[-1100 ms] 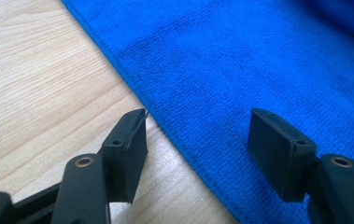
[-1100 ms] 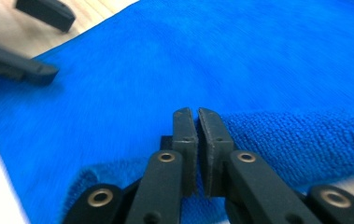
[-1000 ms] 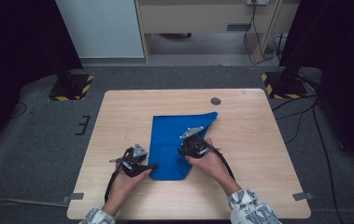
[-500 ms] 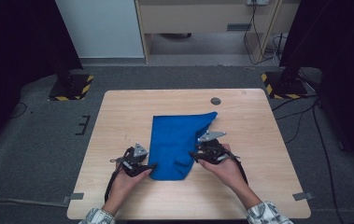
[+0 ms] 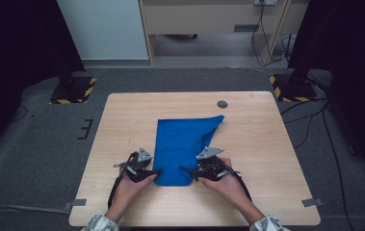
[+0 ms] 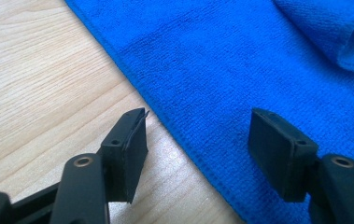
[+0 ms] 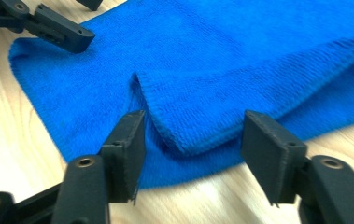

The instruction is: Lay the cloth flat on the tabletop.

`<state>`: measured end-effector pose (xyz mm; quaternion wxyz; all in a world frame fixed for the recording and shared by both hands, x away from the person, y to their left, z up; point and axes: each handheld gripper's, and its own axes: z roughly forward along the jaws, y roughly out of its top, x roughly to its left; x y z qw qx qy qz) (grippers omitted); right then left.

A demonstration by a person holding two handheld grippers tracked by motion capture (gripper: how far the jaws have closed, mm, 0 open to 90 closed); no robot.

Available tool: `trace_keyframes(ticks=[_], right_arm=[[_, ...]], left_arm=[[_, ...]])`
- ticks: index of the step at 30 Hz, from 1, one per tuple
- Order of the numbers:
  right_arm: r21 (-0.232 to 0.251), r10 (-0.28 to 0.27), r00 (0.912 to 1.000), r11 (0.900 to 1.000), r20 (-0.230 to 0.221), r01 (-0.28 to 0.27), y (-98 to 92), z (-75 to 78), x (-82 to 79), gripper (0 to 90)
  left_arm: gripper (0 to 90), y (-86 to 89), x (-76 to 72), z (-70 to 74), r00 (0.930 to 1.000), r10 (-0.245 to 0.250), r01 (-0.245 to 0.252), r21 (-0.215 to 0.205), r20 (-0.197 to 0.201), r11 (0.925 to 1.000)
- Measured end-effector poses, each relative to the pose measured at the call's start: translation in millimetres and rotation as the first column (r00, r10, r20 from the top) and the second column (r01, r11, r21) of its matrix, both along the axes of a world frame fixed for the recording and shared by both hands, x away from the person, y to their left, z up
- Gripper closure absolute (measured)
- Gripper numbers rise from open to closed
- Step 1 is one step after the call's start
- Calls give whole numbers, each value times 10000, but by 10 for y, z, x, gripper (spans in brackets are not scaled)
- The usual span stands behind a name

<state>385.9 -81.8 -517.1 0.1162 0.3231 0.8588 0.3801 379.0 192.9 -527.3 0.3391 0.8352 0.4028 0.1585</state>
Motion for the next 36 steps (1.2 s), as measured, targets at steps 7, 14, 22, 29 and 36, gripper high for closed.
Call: trace_keyframes(ticks=[7, 14, 22, 29, 36], right_arm=[[-527, -37, 9998, 9986, 191, 47, 113, -57, 81, 607], [-243, -42, 9996, 9997, 276, 49, 21, 13, 107, 853], [-153, -253, 9992, 9995, 323, 258, -277, 105, 71, 899], [13, -513, 9982, 9987, 294, 513, -540, 167, -53, 900], [-458, -744, 9972, 9962, 28, 745, -887, 187, -289, 899]], left_arm=[[368, 2, 0, -2, 10000, -14, 14, -13, 8, 10000], [366, 2, -1, -4, 10000, -23, 23, -18, 25, 10000], [364, 1, -1, -6, 10000, -26, 26, -13, 47, 10000], [364, 0, -2, -7, 10000, -17, 17, -14, 54, 10000], [362, -2, -3, -7, 10000, -8, 8, -2, 66, 10000]])
